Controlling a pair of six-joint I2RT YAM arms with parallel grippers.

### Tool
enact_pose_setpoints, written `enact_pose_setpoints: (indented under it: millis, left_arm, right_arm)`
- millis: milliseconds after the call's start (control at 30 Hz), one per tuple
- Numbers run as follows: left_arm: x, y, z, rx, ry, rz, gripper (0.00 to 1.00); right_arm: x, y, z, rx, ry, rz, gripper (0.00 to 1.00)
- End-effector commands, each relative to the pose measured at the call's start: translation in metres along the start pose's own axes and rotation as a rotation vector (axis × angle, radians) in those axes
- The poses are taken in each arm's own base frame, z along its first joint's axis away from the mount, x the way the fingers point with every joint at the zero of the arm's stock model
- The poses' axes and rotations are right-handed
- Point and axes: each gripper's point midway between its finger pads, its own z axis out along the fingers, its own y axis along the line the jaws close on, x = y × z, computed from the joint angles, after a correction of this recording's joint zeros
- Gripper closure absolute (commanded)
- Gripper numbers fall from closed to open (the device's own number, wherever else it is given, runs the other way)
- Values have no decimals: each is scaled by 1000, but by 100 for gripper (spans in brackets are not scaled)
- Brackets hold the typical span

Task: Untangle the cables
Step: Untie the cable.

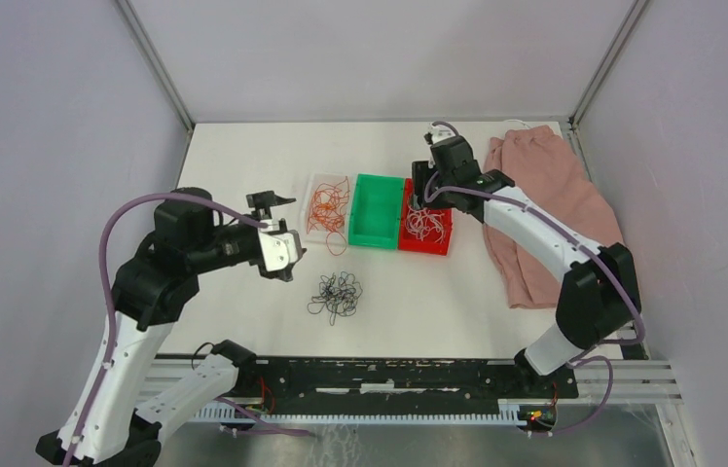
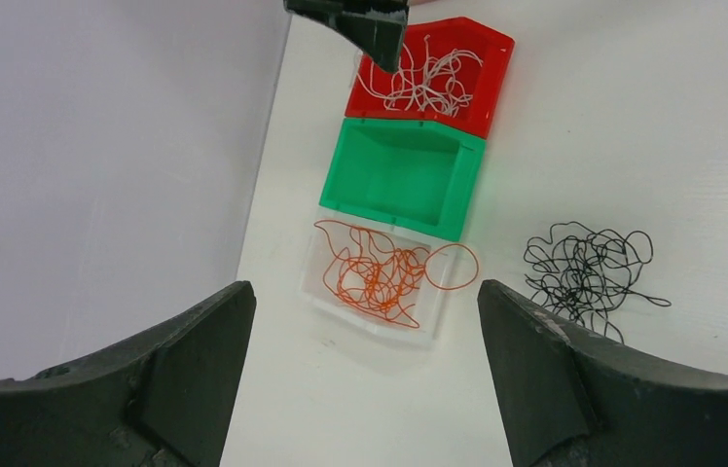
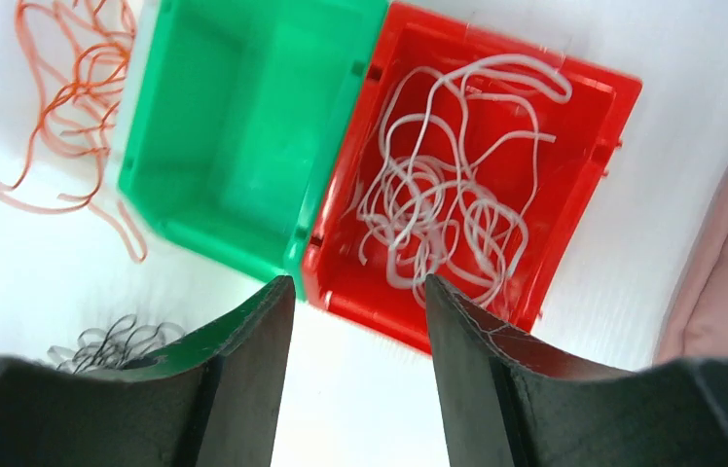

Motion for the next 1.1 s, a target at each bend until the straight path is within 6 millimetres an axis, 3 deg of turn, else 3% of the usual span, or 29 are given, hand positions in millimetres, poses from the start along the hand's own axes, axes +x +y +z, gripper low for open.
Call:
enact_pose_setpoints:
  millis: [0,267,367,433,500,633,733,900,1067]
  left_arm:
    - [7,-2,6,3,26,-122,9]
    - [14,-7,10,8,42,-159,8]
    - [17,-7,12,-1,43,-184,2]
    - [23,-8,16,-5,62,-223,0]
    - [35,-14,21,10,99,-269,0]
    - [65,-27,27,21,162,-361,0]
    - [81,-40,27,52,180,-400,0]
    - [108,-67,24,126,235,-358,4]
    - [121,-88,28,149,232,-351,9]
  right_arm:
    - [5,11,-40,-67,40,63,41]
    - [0,-4,-82,-20,-13,33,37]
    - [-2,15,-90,-125,-45,19,37]
    - [4,39,-93,-201,-59,-22,37]
    - [17,69,-88,-281,-57,-78,36]
    - [63,137,-69,-431,42,-205,37]
    - [87,172,-57,-534,100,-256,40]
    - [112,194,-29,-623,162,-294,42]
    - [133,202,2,-633,240,-296,48]
